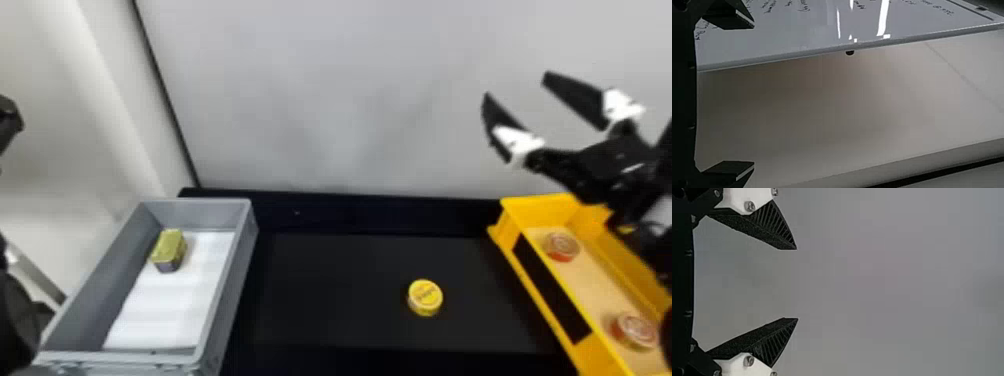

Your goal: Pick up the round yellow can and place it in the yellow rectangular box

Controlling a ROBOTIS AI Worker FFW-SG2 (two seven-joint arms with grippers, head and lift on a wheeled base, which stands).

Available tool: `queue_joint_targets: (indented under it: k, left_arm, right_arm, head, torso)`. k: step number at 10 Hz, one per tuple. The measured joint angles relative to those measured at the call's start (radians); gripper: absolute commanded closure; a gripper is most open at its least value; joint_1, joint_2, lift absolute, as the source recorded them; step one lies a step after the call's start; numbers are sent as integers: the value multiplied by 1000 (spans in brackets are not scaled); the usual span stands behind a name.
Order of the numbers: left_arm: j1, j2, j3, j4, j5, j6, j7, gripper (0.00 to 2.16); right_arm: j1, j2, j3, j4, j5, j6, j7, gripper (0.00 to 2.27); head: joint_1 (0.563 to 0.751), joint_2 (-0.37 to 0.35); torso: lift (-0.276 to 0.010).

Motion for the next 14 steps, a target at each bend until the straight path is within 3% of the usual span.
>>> queue_joint_targets:
  k: [5, 10, 14]
  left_arm:
    - [1, 0, 3, 13, 3, 0, 0, 35]
    - [3, 0, 7, 22, 6, 0, -1, 35]
    - [6, 0, 20, 24, 7, 0, -6, 35]
  right_arm:
    - [109, 59, 62, 38, -17, -5, 75, 136]
    - [213, 59, 82, 64, -10, 83, 174, 136]
    - [274, 59, 43, 63, 36, 134, 233, 140]
  head:
    - [694, 14]
    - [694, 14]
    - [694, 14]
  torso:
    - [-68]
    - [-68]
    - [-68]
